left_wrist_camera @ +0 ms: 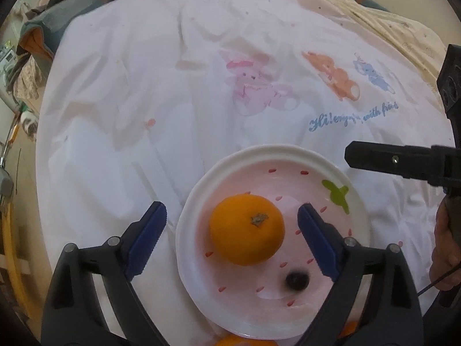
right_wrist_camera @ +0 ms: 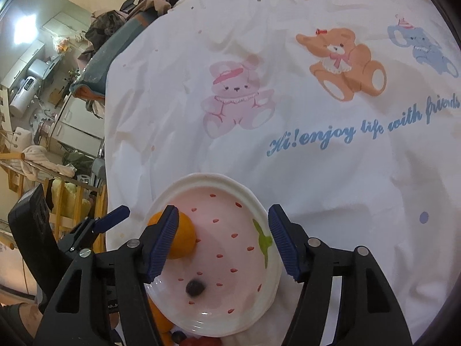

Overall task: Organize fruits
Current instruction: 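Open the left tool to drop the orange while the right tool releases the plum, then raise both tools away from the plate back toward the fruit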

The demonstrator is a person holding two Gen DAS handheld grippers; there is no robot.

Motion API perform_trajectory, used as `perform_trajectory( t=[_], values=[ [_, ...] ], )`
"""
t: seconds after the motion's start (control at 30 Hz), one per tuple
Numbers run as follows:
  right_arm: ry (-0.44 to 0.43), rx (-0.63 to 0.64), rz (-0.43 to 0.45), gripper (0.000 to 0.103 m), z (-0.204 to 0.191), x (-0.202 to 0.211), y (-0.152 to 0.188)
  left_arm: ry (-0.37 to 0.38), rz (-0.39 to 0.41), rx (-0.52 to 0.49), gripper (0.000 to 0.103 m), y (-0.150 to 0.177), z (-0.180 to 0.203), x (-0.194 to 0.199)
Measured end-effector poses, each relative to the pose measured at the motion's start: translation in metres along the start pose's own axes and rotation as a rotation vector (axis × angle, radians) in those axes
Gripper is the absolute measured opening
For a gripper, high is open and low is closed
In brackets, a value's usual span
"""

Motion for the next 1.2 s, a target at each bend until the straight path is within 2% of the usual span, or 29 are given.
perform_trajectory(
  t=[0.33, 0.5, 0.63, 0.8, 1.0, 1.2],
  values=[
    [0.026, 0.047, 0.076, 0.067, -0.017, 0.037, 0.002, -0.024, 0.09, 0.06, 0.09, -0.009, -0.011, 0.028],
    [0.035, 0.091, 0.104, 0.067, -0.032, 0.059, 0.013, -0.005, 0.082, 0.111, 0.09, -0.004, -0.018, 0.043],
    [0.055, 0.121, 0.13, 0.067, -0.038, 0.074, 0.025, -0.041, 0.138, 0.05, 0.09, -0.003, -0.014, 0.067],
    [0.047, 0.085, 0.149, 0.067, -0.035, 0.091, 0.043, -0.013, 0.211, 0.082, 0.09, 0.006, -0.01, 0.103],
    [0.049, 0.065, 0.163, 0.072, -0.034, 0.104, 0.065, -0.02, 0.24, 0.089, 0.09, 0.025, -0.014, 0.133],
    [0.058, 0.08, 0.163, 0.074, -0.04, 0.109, 0.083, 0.004, 0.21, 0.141, 0.09, 0.046, -0.024, 0.141]
  ],
)
Point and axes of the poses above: each gripper's, at about its wrist camera, not at the fingertips, and x roughly against the way its jaws point, z to its right, y to its underside, the point moved 9 cm from there along -x, roughly the way its jaws point, and after that the axes turned 1 degree about x, right-handed, at the moved point
